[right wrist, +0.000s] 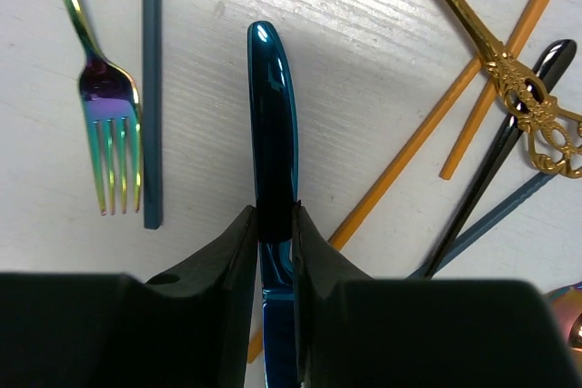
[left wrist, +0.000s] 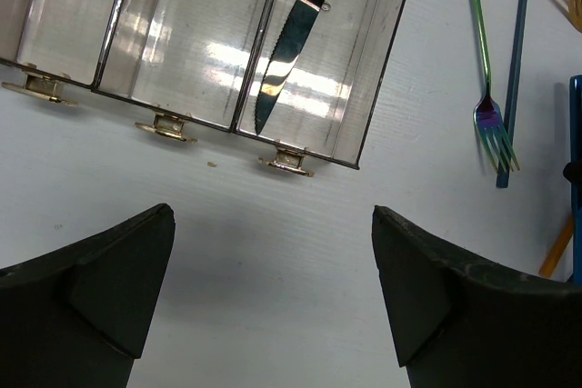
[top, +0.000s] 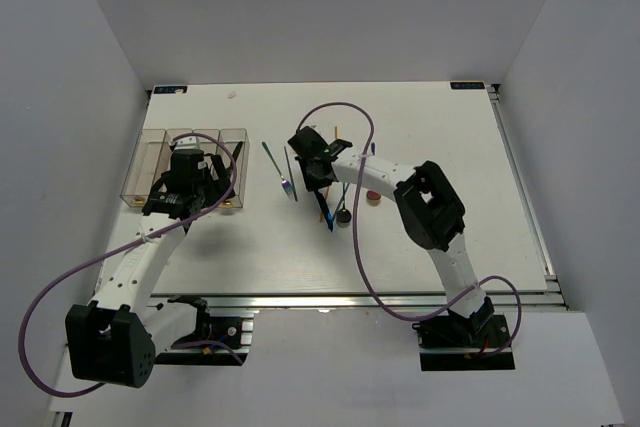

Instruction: Sort the eating utensils into containers

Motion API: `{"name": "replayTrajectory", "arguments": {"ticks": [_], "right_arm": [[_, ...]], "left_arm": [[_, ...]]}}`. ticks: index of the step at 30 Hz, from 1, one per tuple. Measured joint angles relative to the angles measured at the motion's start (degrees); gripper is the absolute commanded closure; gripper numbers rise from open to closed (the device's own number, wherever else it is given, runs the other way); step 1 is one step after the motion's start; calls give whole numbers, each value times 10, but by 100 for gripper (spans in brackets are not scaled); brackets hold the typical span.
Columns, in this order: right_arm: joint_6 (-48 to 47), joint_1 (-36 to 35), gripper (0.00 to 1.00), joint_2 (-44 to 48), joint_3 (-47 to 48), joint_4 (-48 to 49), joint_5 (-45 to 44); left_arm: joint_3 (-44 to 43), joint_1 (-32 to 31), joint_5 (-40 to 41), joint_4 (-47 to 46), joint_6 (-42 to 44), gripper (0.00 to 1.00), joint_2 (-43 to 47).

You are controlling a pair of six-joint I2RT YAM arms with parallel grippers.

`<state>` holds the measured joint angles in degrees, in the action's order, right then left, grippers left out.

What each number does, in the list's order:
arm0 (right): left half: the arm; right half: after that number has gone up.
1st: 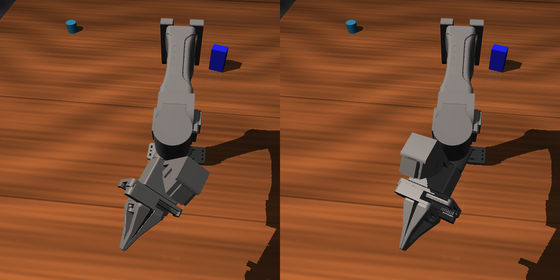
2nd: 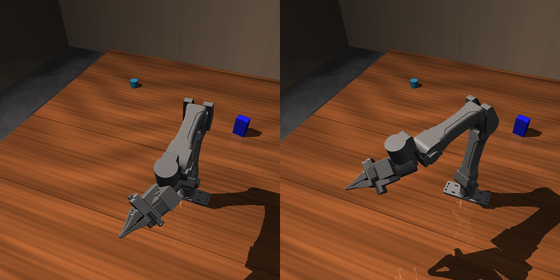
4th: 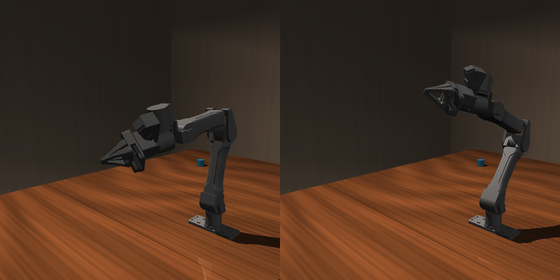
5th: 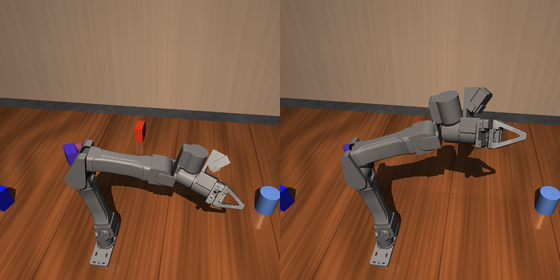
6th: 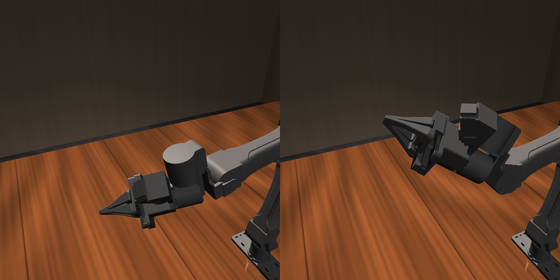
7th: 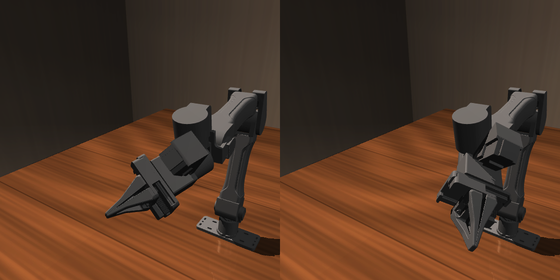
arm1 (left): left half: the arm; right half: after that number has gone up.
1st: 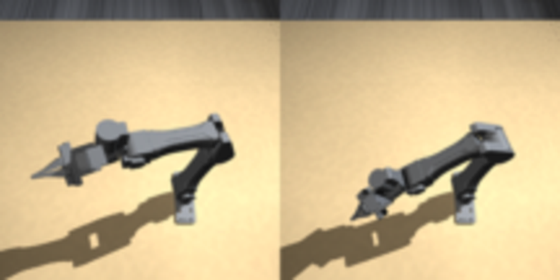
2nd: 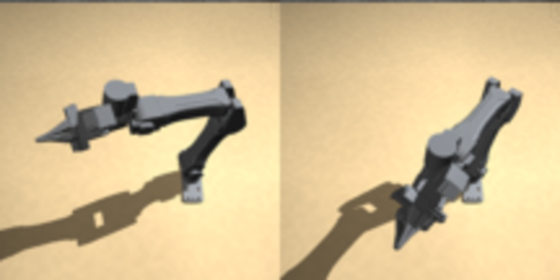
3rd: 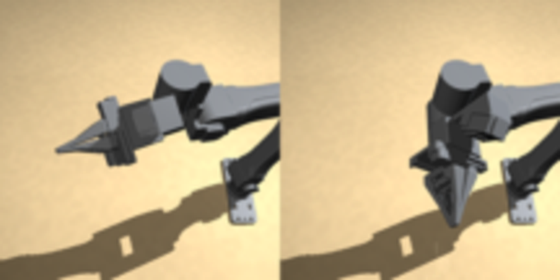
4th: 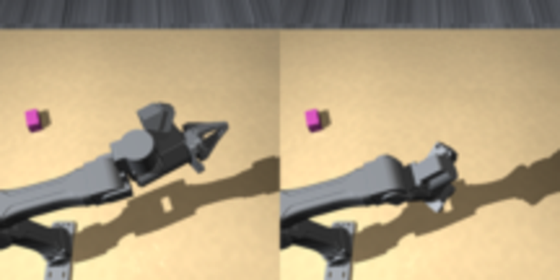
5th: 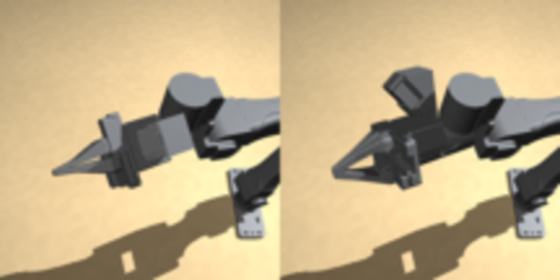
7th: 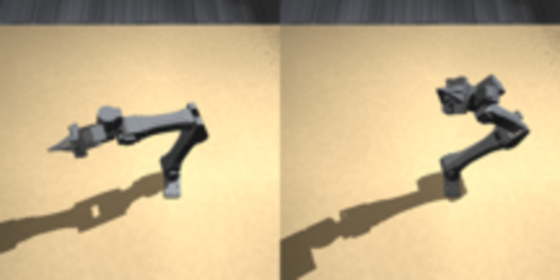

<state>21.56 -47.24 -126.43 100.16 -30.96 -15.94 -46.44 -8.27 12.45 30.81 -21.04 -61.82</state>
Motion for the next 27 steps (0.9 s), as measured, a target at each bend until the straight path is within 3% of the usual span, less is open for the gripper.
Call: {"name": "replayTrajectory", "arguments": {"ticks": [6,10,17,25,27], "right_arm": [[6,0,100,34,-19,16,9],[6,-2,100,68,-46,28,37],[14,-29,100,165,-101,58,109],[32,-79,100,226,-101,118,161],[35,-84,100,225,-101,123,168]], "left_arm": [[0,0,-17,-1,-3,2,5],[1,0,-85,-28,-36,2,14],[89,-3,-280,-252,-208,2,27],[121,-11,-362,-401,-320,3,-14],[122,-11,-369,-415,-331,10,-15]]}}
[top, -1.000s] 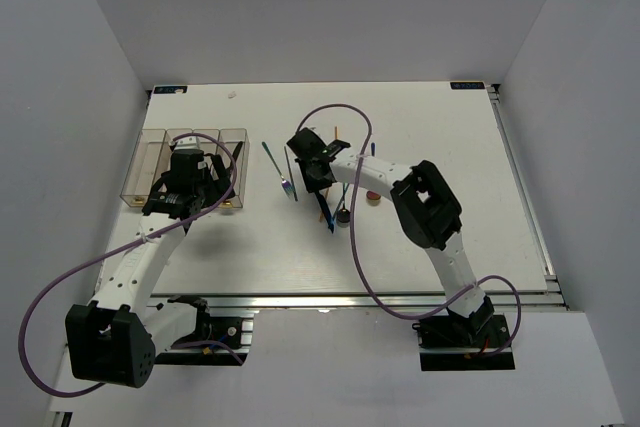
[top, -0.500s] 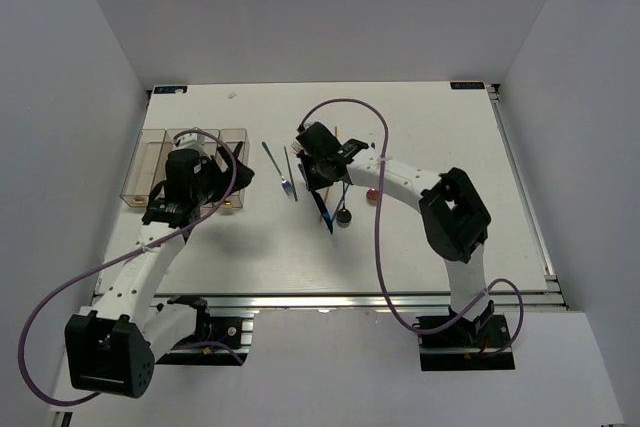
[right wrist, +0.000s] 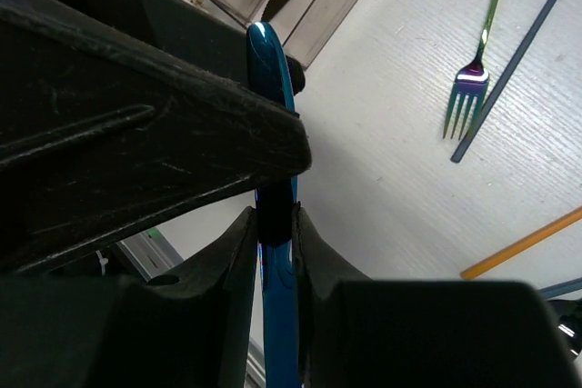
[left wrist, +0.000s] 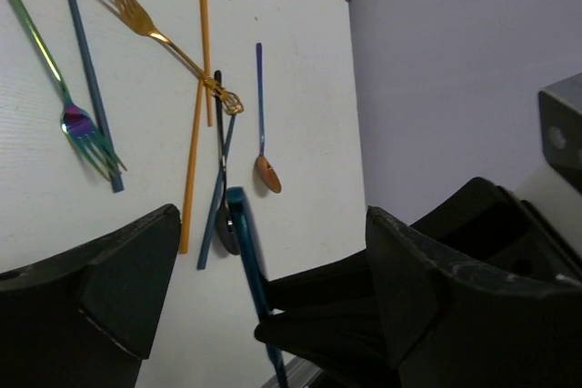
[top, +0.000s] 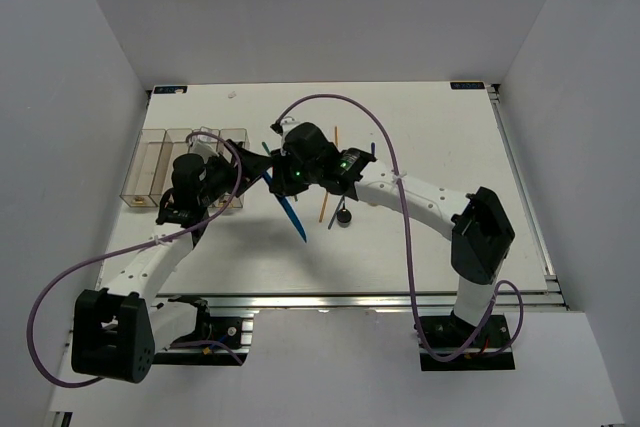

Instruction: Sort the eating utensils into containers

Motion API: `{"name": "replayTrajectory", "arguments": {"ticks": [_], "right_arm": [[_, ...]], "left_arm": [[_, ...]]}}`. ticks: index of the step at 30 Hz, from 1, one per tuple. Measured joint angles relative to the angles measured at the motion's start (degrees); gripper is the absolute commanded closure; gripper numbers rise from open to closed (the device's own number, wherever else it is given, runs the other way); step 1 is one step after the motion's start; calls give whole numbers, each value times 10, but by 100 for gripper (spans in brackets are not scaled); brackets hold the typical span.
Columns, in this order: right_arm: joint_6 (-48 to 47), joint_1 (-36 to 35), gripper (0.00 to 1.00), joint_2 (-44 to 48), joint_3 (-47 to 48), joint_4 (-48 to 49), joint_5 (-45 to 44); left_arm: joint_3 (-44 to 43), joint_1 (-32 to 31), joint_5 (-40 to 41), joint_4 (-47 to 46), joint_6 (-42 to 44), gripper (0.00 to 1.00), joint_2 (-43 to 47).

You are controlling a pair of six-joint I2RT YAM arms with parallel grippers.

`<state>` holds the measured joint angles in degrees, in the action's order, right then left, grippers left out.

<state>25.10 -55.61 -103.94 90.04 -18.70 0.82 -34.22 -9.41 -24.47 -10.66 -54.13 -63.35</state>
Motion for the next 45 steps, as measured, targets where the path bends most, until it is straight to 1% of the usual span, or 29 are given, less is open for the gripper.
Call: {"name": "replayTrajectory", "arguments": {"ticks": [1,2,4,5,6,8,9,11,12,14,16,17,20,22,24,26,30,32,34,38,43,45], "right_arm": [[1,-1,100,-1,0,0,3],[1,-2,100,-2,0,0,7],[2,-4,100,-3,1,0,9],[2,-5,100,-4,2,1,9],[3,-6,100,-5,2,2,9],[3,-7,100,-5,2,3,9],[3,-7,100,-5,2,4,9],[4,-7,100,-5,2,6,10],[4,-7,100,-5,2,7,11],[5,-7,100,-5,2,7,11],[5,-7,56,-5,2,8,8],[7,-7,11,-5,1,12,4],[3,-2,11,13,-29,34,-7],[2,3,11,44,-69,42,-14],[1,20,11,84,-113,42,-19],[-2,53,11,138,-164,41,-24],[-10,132,11,239,-239,42,-37],[-17,159,11,280,-269,43,-43],[-26,167,11,312,-294,40,-45],[-43,166,11,343,-332,38,-44],[-54,167,11,351,-370,34,-40],[-59,167,11,351,-375,34,-40]], "left_arm": [[1,-1,-2,-5,-4,14,0],[2,-1,-4,-11,-8,26,0],[4,-1,-7,-20,-16,41,0],[6,-1,-9,-24,-18,53,-1],[8,-1,-11,-28,-20,57,-4],[11,-2,-16,-32,-23,60,-12],[11,-2,-18,-33,-24,68,-17],[11,-2,-20,-34,-26,80,-25],[11,-2,-21,-35,-25,100,-28],[8,-2,-24,-36,-20,100,-32],[-10,-2,-20,-10,0,100,-38],[-26,-3,-14,13,15,100,-42],[-118,-6,39,123,89,100,-73],[-195,-6,97,205,148,100,-102],[-267,-5,157,267,198,100,-136],[-331,-4,217,322,244,100,-172],[-423,-1,330,406,318,100,-240],[-474,3,379,443,352,100,-285],[-522,7,409,462,383,100,-329],[-598,14,445,474,437,100,-401],[-652,14,458,461,477,100,-443],[-660,14,457,448,486,100,-452]]}}
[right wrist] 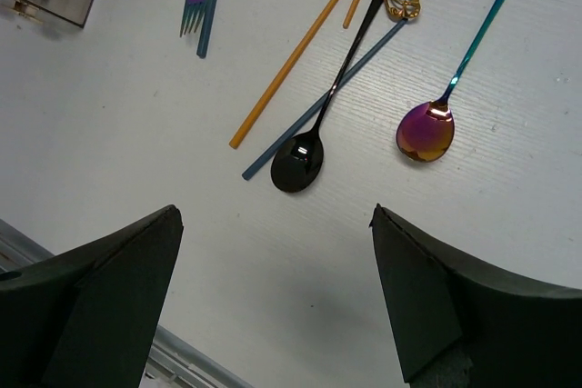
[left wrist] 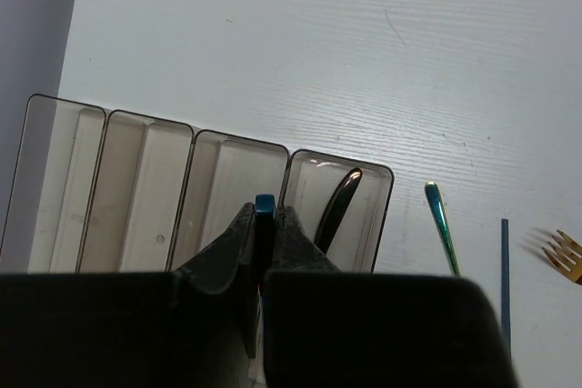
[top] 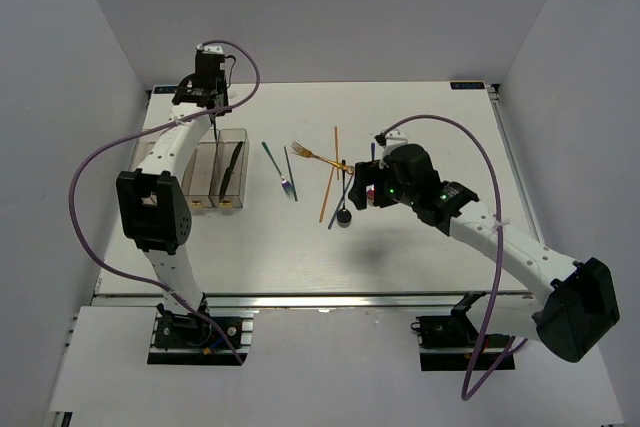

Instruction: Sort the eating utensils into containers

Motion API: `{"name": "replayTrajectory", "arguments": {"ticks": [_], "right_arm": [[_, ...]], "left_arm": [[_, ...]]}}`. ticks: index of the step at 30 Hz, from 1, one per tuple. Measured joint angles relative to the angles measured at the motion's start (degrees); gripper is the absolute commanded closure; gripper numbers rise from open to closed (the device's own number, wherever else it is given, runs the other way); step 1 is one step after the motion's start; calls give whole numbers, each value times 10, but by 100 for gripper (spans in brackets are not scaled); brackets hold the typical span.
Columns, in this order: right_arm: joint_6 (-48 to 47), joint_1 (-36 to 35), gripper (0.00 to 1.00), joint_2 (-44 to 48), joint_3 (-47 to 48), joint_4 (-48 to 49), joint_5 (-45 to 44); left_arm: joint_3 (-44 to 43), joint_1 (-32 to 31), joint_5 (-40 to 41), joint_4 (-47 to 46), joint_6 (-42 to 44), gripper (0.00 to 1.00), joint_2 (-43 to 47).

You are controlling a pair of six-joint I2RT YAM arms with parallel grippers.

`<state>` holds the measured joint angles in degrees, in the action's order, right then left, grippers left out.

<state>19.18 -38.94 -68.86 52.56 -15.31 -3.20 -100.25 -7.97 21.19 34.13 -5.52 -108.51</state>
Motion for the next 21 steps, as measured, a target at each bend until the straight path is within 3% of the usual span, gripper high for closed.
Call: {"name": "replayTrajectory", "arguments": {"ticks": [16,21], "right_arm": [[-18,3,11,10,-20,10,3],[-18,3,11,16,-21,10,3]], "left_arm": [[117,0,-76,-133,12,100,-2],[132,0,-87,-144,13,91,-2]]}}
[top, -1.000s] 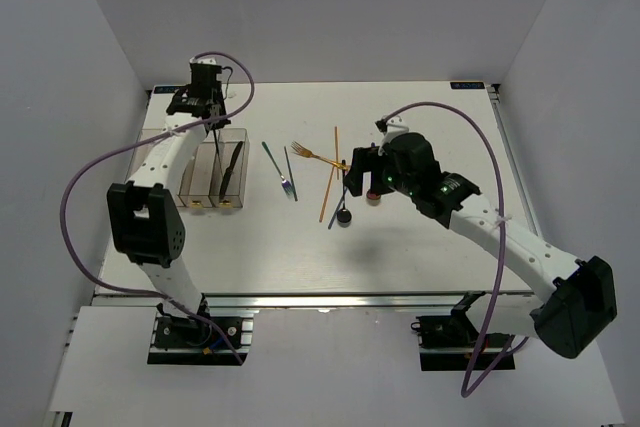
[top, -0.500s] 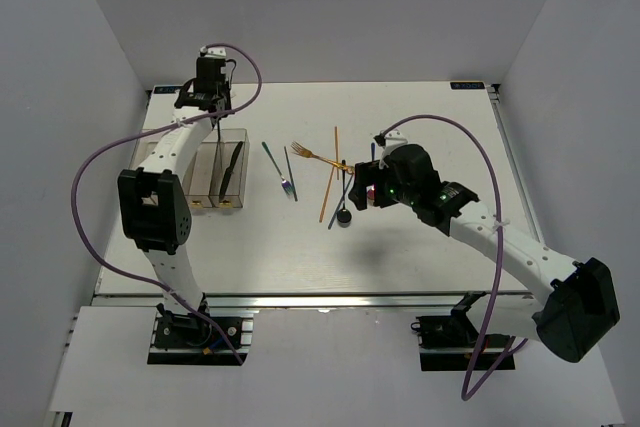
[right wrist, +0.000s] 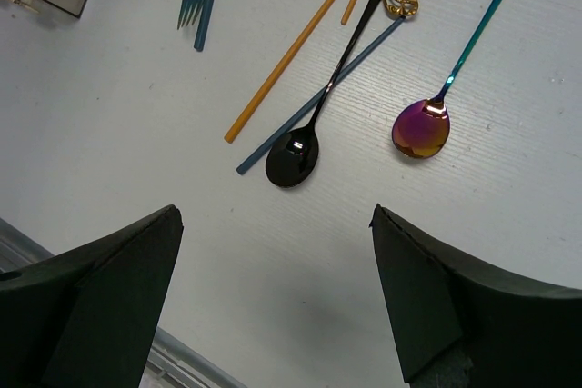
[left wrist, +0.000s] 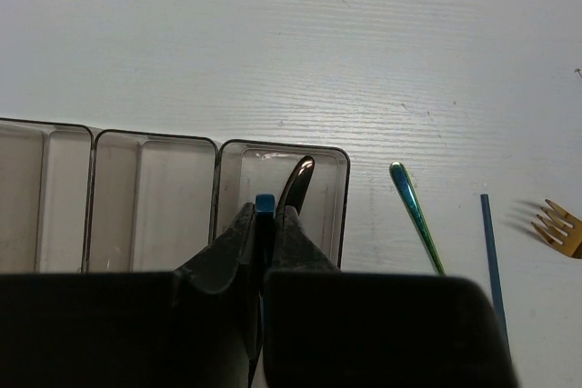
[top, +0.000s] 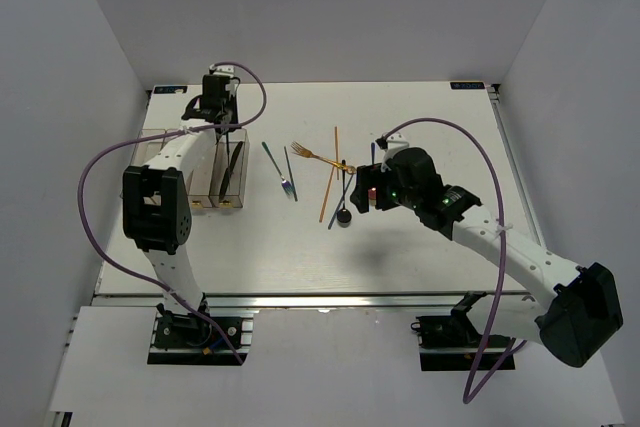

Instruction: Sort the eating utensils into containers

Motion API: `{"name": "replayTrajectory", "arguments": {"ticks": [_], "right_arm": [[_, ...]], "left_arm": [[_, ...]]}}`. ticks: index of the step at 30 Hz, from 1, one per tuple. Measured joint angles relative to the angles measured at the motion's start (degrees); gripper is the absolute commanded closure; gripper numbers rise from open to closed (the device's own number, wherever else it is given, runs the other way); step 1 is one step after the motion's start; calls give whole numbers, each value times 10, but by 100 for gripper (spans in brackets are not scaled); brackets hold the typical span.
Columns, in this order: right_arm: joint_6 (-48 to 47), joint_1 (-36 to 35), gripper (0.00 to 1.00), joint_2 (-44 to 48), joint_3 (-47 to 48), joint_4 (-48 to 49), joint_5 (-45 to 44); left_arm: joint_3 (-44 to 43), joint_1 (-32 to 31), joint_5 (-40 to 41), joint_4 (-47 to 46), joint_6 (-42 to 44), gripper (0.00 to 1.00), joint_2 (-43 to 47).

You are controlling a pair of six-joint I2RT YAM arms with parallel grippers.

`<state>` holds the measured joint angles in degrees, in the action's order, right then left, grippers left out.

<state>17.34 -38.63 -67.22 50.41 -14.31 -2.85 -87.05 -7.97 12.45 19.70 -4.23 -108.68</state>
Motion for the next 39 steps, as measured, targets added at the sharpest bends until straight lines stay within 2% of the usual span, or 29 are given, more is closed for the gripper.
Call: {"name": "replayTrajectory", "arguments": {"ticks": [1,4,13,15,23,26,29,32,33,36,39], "right_arm": [[0,0,11,0,0,0,0],[0,0,11,0,-1,5,0],[0,0,11,-19,0,16,-2],[0,0,11,-38,4,16,-4],[27,0,11,-139,55,0,-61],[53,-2,11,-165,77,-10,-113],[78,-7,11,-182,93,-21,-168],[80,-6,23,-205,110,-23,-194],[77,-2,39,-218,120,-26,-192],[70,18,57,-282,176,-42,-184],[61,52,60,-350,227,-55,-172]], "left_arm": [[1,0,-1,0,0,78,0],[5,0,-5,0,5,57,0],[17,0,5,9,10,34,41],[18,0,15,14,9,2,72],[37,0,67,45,-76,2,288],[111,0,73,44,-119,2,404],[200,0,68,44,-145,2,484],[289,0,55,54,-155,2,524],[317,0,53,54,-158,2,529],[400,0,49,69,-162,2,541],[436,-3,43,94,-164,2,558]]}}
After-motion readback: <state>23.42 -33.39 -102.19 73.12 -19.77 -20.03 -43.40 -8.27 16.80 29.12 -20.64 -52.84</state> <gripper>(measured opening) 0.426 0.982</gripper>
